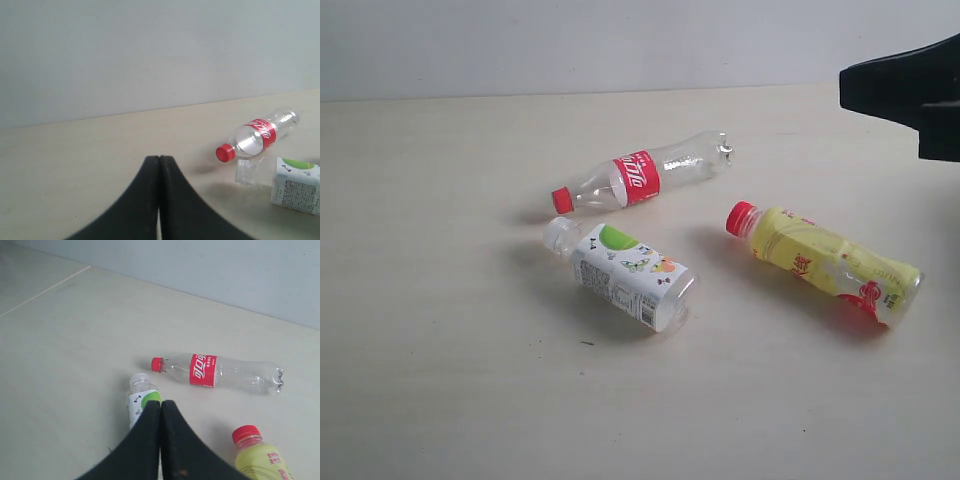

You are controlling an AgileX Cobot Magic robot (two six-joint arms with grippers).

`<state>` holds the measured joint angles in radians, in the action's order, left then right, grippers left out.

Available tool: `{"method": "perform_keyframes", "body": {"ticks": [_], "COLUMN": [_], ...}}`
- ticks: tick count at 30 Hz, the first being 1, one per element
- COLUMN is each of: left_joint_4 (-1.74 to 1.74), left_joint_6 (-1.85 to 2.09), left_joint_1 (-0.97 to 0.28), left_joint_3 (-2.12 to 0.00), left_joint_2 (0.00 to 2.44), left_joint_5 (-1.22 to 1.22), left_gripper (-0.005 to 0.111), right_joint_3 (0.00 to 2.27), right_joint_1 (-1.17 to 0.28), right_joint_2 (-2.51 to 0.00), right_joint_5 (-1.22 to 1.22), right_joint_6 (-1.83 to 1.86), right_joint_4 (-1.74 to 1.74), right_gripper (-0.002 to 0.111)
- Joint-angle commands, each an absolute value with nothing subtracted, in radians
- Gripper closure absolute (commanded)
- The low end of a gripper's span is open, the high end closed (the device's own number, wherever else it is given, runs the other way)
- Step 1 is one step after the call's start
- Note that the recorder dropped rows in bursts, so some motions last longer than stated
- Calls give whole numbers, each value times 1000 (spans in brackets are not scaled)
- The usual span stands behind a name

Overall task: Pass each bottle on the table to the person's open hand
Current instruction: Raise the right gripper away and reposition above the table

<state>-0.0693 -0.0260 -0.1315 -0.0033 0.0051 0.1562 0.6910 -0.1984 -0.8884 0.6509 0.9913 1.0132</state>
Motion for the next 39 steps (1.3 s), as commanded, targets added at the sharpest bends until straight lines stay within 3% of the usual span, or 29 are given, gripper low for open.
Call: {"method": "perform_keyframes", "body": {"ticks": [1, 13, 39], "left_joint_4": [-71, -71, -71], "left_joint_6": [-34, -34, -34], "left_joint_1": [-129, -129, -129], "left_joint_3": [0, 0, 0], "left_joint_2": [0, 0, 0], "left_joint_5": [152, 152, 152], "left_gripper": [107, 107, 107], "right_joint_3": [685, 597, 617], "right_joint_1": [-197, -197, -197], "right_joint_2": [-885, -800, -909], "right_joint_5": [641, 569, 521], "right_joint_6": [1000, 1148, 1235], "right_joint_4": [1020, 1172, 1277], "right_gripper": [108, 108, 108]}}
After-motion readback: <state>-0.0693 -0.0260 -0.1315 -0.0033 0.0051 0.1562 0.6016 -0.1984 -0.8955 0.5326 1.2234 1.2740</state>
